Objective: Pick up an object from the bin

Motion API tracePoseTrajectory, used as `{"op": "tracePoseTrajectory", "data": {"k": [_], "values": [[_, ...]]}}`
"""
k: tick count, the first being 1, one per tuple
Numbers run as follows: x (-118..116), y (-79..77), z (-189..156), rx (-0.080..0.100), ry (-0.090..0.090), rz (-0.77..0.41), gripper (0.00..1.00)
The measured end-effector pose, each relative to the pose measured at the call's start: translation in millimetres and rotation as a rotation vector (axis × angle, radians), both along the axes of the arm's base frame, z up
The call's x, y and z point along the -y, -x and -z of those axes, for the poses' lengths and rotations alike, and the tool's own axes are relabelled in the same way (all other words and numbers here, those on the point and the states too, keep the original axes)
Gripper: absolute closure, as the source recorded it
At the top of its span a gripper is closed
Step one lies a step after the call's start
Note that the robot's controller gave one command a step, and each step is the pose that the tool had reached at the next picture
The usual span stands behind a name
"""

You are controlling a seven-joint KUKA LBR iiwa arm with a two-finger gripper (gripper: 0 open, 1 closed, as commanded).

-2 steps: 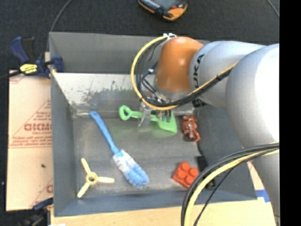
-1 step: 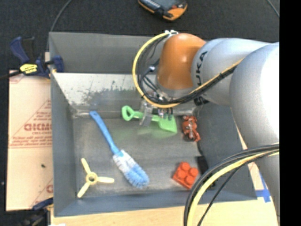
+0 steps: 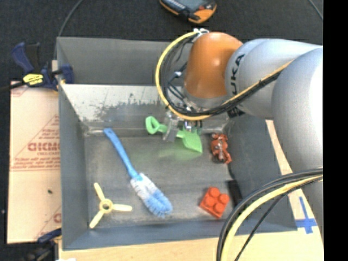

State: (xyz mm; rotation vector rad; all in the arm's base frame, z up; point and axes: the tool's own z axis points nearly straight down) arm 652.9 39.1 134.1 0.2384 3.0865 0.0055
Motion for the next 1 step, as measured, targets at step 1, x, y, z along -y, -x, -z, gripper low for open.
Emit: {"op": "tracePoseTrajectory", "data": {"k": [1], "values": [[0.1, -0.7, -11.8, 0.004, 0.0, 0.0, 1.0]]}}
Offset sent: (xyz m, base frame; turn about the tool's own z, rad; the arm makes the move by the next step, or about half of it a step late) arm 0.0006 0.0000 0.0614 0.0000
